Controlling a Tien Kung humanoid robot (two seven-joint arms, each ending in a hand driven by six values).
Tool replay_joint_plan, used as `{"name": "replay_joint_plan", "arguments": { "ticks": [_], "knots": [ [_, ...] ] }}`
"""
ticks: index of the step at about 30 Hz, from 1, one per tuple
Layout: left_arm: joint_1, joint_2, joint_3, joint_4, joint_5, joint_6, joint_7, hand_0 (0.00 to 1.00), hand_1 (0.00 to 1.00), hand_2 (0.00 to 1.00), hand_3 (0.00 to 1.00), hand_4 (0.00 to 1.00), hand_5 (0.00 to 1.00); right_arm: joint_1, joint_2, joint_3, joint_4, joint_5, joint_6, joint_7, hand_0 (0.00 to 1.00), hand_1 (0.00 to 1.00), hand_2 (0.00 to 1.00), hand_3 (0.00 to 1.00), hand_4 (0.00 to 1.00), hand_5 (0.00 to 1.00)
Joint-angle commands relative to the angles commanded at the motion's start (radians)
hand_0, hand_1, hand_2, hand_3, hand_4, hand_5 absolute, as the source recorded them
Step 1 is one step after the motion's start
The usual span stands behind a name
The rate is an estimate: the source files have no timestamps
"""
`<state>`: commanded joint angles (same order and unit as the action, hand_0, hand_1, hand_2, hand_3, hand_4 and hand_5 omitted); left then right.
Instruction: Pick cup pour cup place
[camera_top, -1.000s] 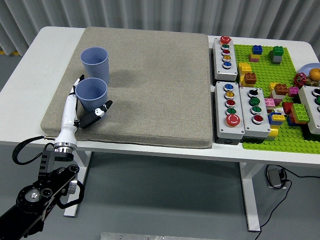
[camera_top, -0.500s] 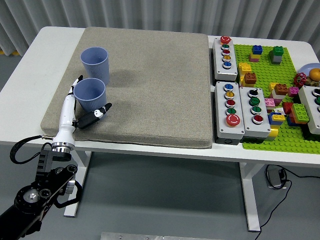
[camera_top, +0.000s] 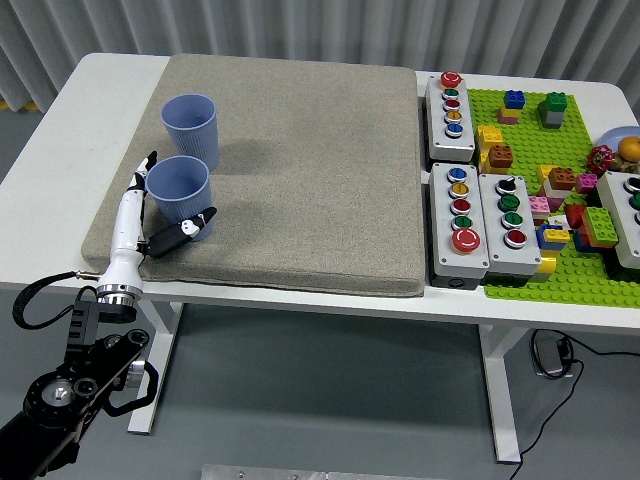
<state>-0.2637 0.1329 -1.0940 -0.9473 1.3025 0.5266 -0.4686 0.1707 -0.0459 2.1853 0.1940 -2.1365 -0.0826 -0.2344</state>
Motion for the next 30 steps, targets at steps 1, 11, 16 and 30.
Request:
{"name": "replay_joint_plan", "arguments": {
  "ticks": [1, 11, 16, 30],
  "knots": [
    [0.003, 0.001, -0.001, -0.003, 0.001, -0.001, 0.0, 0.874, 0.918, 0.998, 0.998, 0.998, 0.367, 0.0, 0.0, 0.0, 0.0, 0.0, 0.0, 0.0, 0.686, 0.639, 0.58, 0.58, 0.002, 0.175],
    [0.033, 0.014, -0.02, -0.063, 0.064, -0.018, 0.014, 0.875, 0.92, 0.998, 0.998, 0.998, 0.345, 0.003, -0.002, 0.0, -0.001, 0.001, 0.001, 0.001, 0.686, 0.639, 0.58, 0.58, 0.002, 0.175],
    [0.05, 0.018, -0.02, -0.079, 0.061, -0.023, 0.015, 0.879, 0.924, 0.998, 0.998, 0.998, 0.337, 0.002, -0.003, 0.004, -0.001, -0.004, 0.003, 0.0, 0.686, 0.639, 0.58, 0.58, 0.002, 0.177],
    [0.104, 0.039, -0.044, -0.136, 0.075, -0.021, 0.012, 0.881, 0.925, 0.998, 0.998, 0.998, 0.343, -0.006, -0.002, 0.009, 0.0, -0.013, 0.004, -0.003, 0.686, 0.639, 0.58, 0.581, 0.002, 0.181]
  ]
}}
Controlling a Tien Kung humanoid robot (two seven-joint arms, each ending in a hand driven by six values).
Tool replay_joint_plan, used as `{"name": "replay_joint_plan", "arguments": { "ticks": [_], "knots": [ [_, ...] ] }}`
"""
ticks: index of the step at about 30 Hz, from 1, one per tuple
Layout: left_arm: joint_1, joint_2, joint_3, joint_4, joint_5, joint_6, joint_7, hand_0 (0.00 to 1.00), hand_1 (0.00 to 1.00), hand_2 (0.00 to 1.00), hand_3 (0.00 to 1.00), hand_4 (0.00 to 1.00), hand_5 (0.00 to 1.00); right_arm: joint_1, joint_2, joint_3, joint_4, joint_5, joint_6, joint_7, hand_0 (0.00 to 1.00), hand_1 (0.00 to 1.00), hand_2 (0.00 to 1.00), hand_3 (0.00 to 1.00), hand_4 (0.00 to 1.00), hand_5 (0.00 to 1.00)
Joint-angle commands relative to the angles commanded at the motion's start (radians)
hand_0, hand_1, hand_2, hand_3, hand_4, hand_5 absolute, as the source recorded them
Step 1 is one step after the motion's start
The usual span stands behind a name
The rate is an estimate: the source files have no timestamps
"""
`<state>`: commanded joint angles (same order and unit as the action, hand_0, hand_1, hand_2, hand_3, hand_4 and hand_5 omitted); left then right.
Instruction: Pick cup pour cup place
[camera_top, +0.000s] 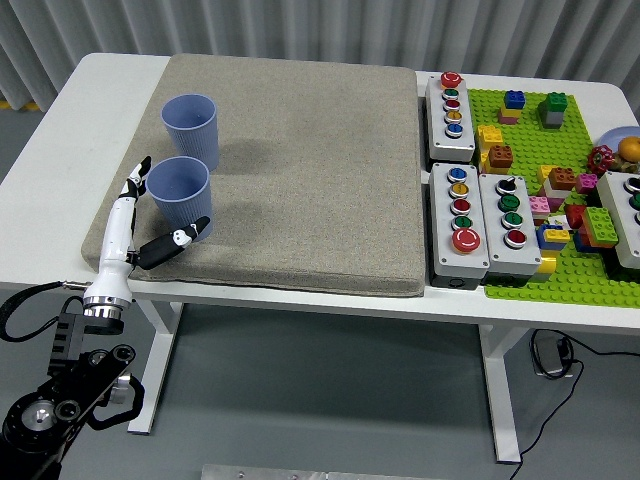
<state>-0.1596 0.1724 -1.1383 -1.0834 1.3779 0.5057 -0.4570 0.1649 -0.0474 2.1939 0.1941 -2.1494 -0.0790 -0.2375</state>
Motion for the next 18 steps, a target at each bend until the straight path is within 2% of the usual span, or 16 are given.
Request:
{"name": "replay_joint_plan", "arguments": {
  "ticks": [10, 14, 18],
  "knots": [
    [0.056, 0.025, -0.04, -0.09, 0.009, 0.013, -0.008, 0.883, 0.924, 0.998, 0.998, 0.998, 0.346, -0.004, 0.0, 0.003, 0.0, -0.001, -0.001, 0.0, 0.686, 0.639, 0.58, 0.58, 0.002, 0.183],
    [0.085, 0.053, -0.066, -0.159, 0.032, 0.019, -0.007, 0.881, 0.922, 0.998, 0.998, 0.998, 0.356, -0.004, 0.0, 0.003, 0.0, -0.002, -0.001, 0.0, 0.686, 0.639, 0.58, 0.579, 0.002, 0.183],
    [0.109, 0.068, -0.106, -0.232, 0.031, 0.04, -0.02, 0.881, 0.922, 0.998, 0.998, 0.998, 0.356, -0.003, 0.0, 0.001, -0.001, 0.002, -0.004, -0.001, 0.686, 0.639, 0.58, 0.579, 0.002, 0.183]
  ]
}}
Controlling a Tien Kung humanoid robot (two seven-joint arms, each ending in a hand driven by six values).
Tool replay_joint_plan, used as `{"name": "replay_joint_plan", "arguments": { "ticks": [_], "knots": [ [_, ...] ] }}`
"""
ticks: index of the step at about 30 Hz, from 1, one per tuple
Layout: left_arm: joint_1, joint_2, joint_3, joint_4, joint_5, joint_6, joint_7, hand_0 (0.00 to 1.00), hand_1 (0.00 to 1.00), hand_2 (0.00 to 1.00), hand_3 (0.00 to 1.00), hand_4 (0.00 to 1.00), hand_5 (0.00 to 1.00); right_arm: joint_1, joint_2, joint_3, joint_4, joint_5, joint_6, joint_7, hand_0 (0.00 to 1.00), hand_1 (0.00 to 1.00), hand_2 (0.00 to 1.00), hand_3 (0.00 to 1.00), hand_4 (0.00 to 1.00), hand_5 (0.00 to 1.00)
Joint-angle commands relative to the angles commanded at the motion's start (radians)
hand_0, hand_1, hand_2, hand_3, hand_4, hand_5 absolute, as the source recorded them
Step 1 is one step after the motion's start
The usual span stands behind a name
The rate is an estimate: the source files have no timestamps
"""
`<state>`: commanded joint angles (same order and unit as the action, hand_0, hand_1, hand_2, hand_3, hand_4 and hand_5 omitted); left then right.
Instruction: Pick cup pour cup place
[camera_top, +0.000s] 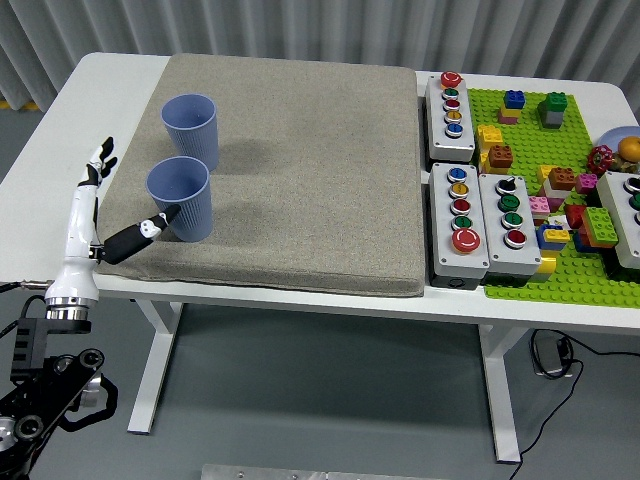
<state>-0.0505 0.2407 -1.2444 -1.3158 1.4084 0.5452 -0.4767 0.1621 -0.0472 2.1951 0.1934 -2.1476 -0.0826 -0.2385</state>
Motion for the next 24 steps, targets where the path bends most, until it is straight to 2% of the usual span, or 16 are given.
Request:
{"name": "replay_joint_plan", "arguments": {
  "ticks": [2, 7, 8, 13, 14, 24],
  "knots": [
    [0.007, 0.006, -0.022, -0.04, -0.002, 0.003, -0.004, 0.867, 0.896, 0.998, 0.998, 0.998, 0.391, 0.001, -0.001, 0.002, 0.0, -0.002, 0.0, 0.0, 0.686, 0.639, 0.58, 0.579, 0.002, 0.177],
    [-0.001, 0.014, -0.07, -0.117, -0.037, 0.004, -0.008, 0.867, 0.896, 0.998, 0.998, 0.998, 0.391, 0.004, 0.0, -0.001, -0.001, 0.005, -0.004, 0.0, 0.686, 0.639, 0.58, 0.579, 0.002, 0.177],
    [-0.006, 0.015, -0.084, -0.134, -0.061, -0.005, -0.006, 0.847, 0.858, 0.998, 0.998, 0.937, 0.871, 0.004, 0.0, -0.002, -0.001, 0.006, -0.004, 0.0, 0.686, 0.638, 0.58, 0.579, 0.002, 0.178],
    [-0.036, 0.001, -0.117, -0.112, -0.202, -0.116, 0.03, 0.847, 0.858, 0.998, 0.998, 0.937, 0.871, 0.004, -0.001, -0.013, -0.002, 0.02, -0.007, 0.001, 0.686, 0.638, 0.58, 0.579, 0.002, 0.178],
    [-0.043, -0.007, -0.123, -0.097, -0.24, -0.148, 0.038, 0.871, 0.867, 0.962, 0.994, 0.88, 0.998, 0.004, -0.001, -0.017, -0.002, 0.024, -0.008, 0.001, 0.686, 0.638, 0.58, 0.579, 0.002, 0.176],
    [-0.081, -0.03, -0.151, -0.055, -0.537, -0.345, 0.1, 0.879, 0.876, 0.97, 0.998, 0.877, 0.998, 0.007, 0.001, -0.027, -0.002, 0.043, -0.015, 0.0, 0.686, 0.638, 0.58, 0.579, 0.002, 0.174]
  ]
}}
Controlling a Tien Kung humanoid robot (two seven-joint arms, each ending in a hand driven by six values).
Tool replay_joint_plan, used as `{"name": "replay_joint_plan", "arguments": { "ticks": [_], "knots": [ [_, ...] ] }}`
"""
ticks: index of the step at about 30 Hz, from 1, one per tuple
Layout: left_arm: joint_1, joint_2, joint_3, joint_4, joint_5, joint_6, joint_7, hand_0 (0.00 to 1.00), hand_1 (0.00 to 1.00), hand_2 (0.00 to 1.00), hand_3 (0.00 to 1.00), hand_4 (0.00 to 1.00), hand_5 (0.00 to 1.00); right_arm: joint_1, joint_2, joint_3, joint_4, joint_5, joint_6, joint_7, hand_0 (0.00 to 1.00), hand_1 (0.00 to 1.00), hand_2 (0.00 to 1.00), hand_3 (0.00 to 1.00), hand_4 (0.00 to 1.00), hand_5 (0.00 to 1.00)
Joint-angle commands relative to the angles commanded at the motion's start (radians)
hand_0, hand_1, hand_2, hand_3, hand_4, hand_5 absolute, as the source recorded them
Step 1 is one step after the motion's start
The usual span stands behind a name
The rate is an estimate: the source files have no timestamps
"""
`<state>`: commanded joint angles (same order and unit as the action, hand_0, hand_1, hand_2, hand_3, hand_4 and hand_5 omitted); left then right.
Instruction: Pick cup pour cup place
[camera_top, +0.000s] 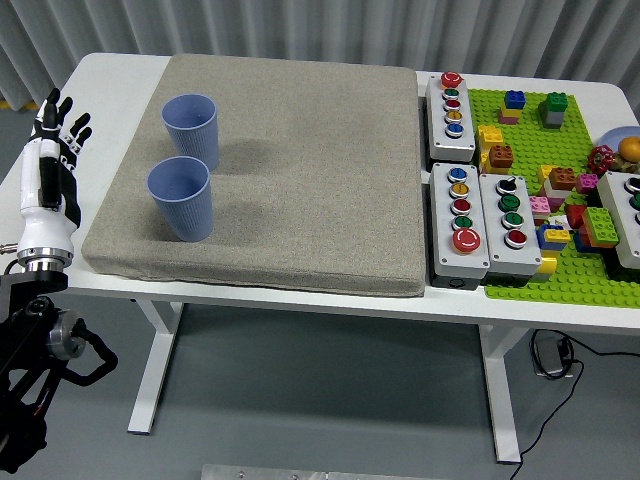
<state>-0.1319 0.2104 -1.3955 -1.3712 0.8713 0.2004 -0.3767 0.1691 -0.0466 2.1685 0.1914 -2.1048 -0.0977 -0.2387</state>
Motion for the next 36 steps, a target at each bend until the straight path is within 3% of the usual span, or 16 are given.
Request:
{"name": "replay_joint_plan", "arguments": {
  "ticks": [8, 19, 21, 24, 30, 36],
  "knots": [
    [-0.028, -0.019, -0.052, 0.029, -0.226, -0.066, 0.011, 0.901, 0.903, 0.967, 0.994, 0.867, 0.998, 0.002, -0.001, -0.003, 0.0, 0.006, -0.001, -0.001, 0.685, 0.638, 0.58, 0.578, 0.002, 0.174],
    [-0.032, -0.035, -0.044, 0.066, -0.227, -0.053, 0.008, 0.896, 0.903, 0.965, 0.993, 0.863, 0.998, 0.008, -0.001, 0.003, 0.001, 0.007, -0.003, -0.001, 0.685, 0.638, 0.58, 0.578, 0.002, 0.173],
    [-0.025, -0.052, -0.055, 0.075, -0.214, -0.042, 0.003, 0.898, 0.902, 0.963, 0.991, 0.86, 0.998, 0.005, 0.0, 0.005, 0.002, 0.003, -0.003, -0.001, 0.685, 0.638, 0.58, 0.579, 0.002, 0.174],
    [-0.021, -0.057, -0.059, 0.074, -0.206, -0.02, -0.008, 0.898, 0.902, 0.963, 0.991, 0.86, 0.998, 0.003, 0.0, 0.004, 0.001, 0.004, -0.003, 0.0, 0.685, 0.638, 0.58, 0.579, 0.002, 0.174],
    [-0.019, -0.058, -0.027, 0.058, -0.271, 0.093, -0.091, 0.899, 0.898, 0.963, 0.988, 0.855, 0.998, 0.0, 0.0, 0.004, 0.001, 0.001, -0.002, 0.001, 0.685, 0.638, 0.579, 0.578, 0.002, 0.174],
    [-0.015, -0.06, -0.018, 0.06, -0.293, 0.111, -0.102, 0.903, 0.9, 0.963, 0.985, 0.851, 0.998, -0.004, 0.001, 0.004, 0.001, -0.002, 0.0, 0.0, 0.685, 0.638, 0.579, 0.578, 0.002, 0.177]
  ]
}}
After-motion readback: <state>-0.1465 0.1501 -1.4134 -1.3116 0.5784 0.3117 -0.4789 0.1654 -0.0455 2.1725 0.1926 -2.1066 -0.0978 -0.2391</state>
